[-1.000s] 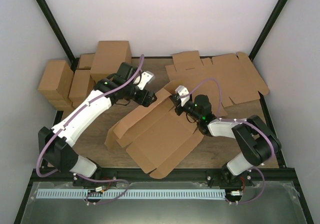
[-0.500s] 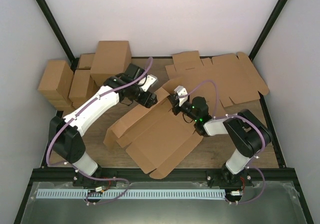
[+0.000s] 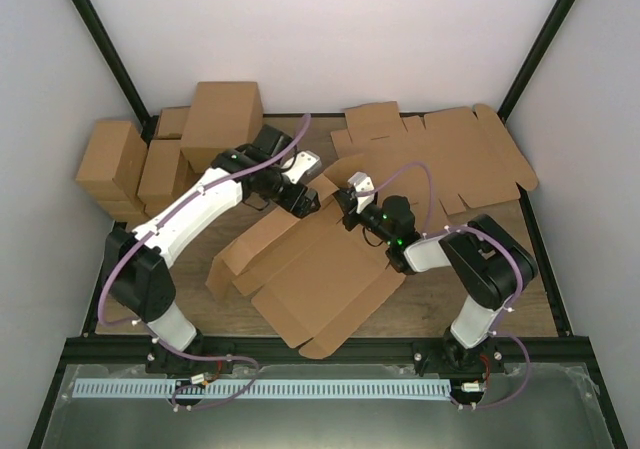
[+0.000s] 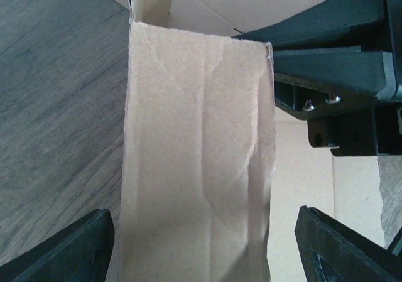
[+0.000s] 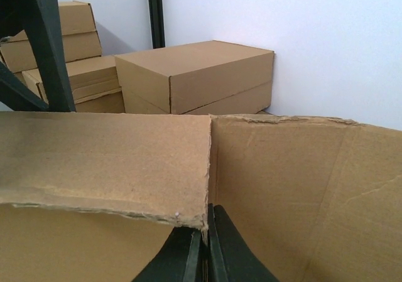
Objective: Fold the paper box
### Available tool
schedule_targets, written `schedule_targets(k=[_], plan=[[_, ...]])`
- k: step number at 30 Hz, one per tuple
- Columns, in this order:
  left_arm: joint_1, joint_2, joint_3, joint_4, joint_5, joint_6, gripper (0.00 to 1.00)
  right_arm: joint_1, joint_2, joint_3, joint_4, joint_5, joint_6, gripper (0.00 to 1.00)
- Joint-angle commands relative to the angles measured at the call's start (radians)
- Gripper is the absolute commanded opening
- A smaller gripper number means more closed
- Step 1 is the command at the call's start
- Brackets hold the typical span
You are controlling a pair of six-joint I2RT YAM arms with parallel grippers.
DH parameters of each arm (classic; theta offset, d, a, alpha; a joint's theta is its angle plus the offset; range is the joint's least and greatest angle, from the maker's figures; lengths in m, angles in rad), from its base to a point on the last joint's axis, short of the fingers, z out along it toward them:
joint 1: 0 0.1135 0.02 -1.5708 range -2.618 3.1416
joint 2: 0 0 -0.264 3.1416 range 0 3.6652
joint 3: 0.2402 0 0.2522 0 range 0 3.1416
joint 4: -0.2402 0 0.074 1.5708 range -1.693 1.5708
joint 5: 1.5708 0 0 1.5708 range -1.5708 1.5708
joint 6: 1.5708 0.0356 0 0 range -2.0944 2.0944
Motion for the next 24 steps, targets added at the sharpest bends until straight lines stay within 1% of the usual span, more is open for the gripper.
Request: schedule_targets(k=[1, 7, 14, 18, 21, 24], plan=[[0.001, 0.032, 0.047, -0.019, 0.017, 0.022, 0.82, 0.015, 0.028, -0.007, -0.033, 0.000, 0.002, 0.03], [0.001, 0.060, 0.058, -0.033, -0.020, 0.019, 0.76, 0.014, 0.036, -0.008, -0.027, 0.005, 0.000, 0.03], [-0.001, 0.064, 0.055, -0.050, -0.066, 0.016, 0.74, 0.014, 0.044, -0.004, -0.025, 0.012, -0.002, 0.03], [-0.004, 0.065, 0.056, -0.056, -0.076, 0.015, 0.69, 0.014, 0.045, -0.003, -0.028, 0.011, -0.003, 0.04], [-0.007, 0.067, 0.058, -0.063, -0.090, 0.016, 0.65, 0.014, 0.038, -0.005, -0.036, 0.010, -0.004, 0.09], [-0.014, 0.067, 0.055, -0.064, -0.095, 0.014, 0.64, 0.014, 0.012, -0.012, -0.057, 0.022, -0.007, 0.16]])
